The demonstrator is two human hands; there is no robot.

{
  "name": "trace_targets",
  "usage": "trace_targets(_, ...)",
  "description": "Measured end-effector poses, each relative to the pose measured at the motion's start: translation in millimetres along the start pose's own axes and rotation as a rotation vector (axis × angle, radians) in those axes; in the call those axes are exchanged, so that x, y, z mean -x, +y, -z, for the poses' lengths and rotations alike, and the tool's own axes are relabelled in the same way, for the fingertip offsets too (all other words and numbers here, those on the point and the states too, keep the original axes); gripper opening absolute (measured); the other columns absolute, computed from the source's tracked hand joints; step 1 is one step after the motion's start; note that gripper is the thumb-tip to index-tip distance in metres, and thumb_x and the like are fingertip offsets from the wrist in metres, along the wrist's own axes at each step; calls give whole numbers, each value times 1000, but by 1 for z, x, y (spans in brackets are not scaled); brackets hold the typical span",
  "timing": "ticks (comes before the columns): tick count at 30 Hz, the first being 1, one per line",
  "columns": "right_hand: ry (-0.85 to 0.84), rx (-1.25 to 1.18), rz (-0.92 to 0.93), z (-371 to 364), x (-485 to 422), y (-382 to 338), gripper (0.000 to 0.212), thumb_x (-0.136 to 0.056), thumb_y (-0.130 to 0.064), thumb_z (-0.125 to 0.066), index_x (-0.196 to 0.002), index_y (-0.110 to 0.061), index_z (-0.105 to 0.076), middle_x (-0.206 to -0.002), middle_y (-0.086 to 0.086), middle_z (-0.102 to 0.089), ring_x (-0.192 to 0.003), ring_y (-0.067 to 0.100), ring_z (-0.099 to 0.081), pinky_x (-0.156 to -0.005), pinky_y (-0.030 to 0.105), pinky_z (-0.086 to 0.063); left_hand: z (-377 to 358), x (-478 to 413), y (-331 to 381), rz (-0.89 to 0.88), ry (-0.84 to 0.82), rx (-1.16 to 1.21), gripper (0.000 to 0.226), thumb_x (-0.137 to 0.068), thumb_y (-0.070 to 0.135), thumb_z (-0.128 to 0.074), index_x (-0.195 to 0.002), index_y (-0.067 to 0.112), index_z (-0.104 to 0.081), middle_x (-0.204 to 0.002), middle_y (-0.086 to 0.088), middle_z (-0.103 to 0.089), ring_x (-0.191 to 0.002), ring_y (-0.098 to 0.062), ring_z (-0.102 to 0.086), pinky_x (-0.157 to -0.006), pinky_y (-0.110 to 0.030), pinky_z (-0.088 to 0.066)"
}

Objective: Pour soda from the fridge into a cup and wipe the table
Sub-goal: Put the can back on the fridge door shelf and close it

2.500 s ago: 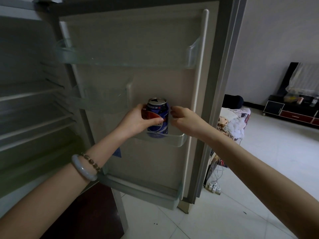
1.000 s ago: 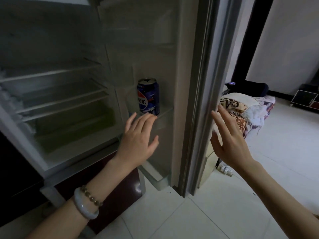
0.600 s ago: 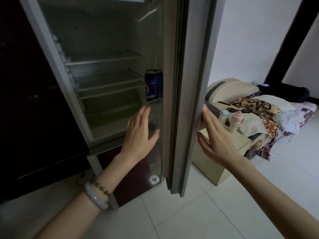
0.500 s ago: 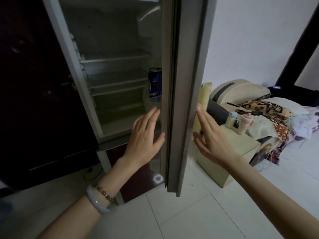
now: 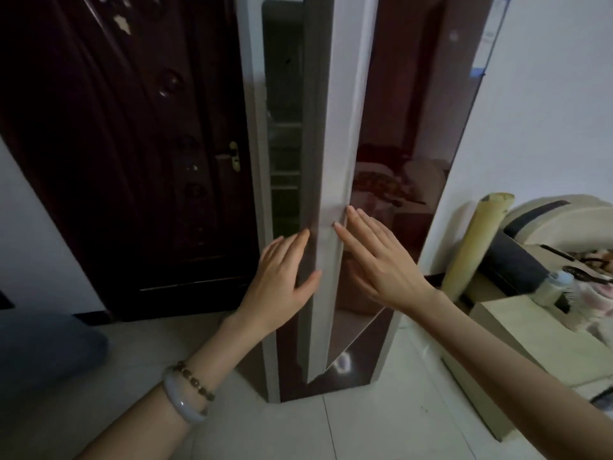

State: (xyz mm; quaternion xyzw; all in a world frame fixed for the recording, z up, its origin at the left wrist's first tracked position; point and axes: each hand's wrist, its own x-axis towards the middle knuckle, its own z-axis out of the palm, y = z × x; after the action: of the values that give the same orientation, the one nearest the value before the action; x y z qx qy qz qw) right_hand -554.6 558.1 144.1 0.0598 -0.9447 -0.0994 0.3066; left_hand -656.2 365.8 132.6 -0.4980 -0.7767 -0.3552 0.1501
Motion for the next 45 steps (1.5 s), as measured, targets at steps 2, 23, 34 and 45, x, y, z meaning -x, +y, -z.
trace_targets(2, -1, 21, 40, -20, -22, 7, 73, -84, -19, -56, -148, -11, -22, -154, 21, -13, -144, 33, -12, -115, 47, -22, 5, -13, -23, 56, 26, 31, 63, -92, 31, -57, -145, 12, -31, -145, -4, -41, -138, -21, -27, -109, -24, -16)
trace_targets(23, -7, 141, 146, -167, -160, 59, 72, -76, -9, -62, -143, -14, -37, -151, 21, -24, -142, 34, -20, -115, 46, -22, -2, -157, -191, 351, 234, 192, 46, -77, 18, -76, -119, 13, -57, -110, 7, -64, -95, -2, -60, -81, -7, -44)
trace_targets(34, -58, 180, 77, -190, -187, 65, 72, -74, -8, -57, -143, -14, -38, -151, 20, -24, -142, 34, -19, -117, 45, -18, -7, -190, -237, 270, 170, 237, 43, -77, 17, -76, -116, 12, -58, -104, 9, -62, -89, 2, -57, -78, -4, -42)
trace_targets(45, -110, 2, -215, -170, -180, 33, 69, -78, -11, -48, -145, -11, -31, -152, 16, -28, -142, 28, -23, -113, 33, -26, -17, -167, -241, -299, 291, -153, 63, -88, 29, -60, -140, 5, -31, -143, -13, -32, -133, -29, -34, -112, -45, -26)
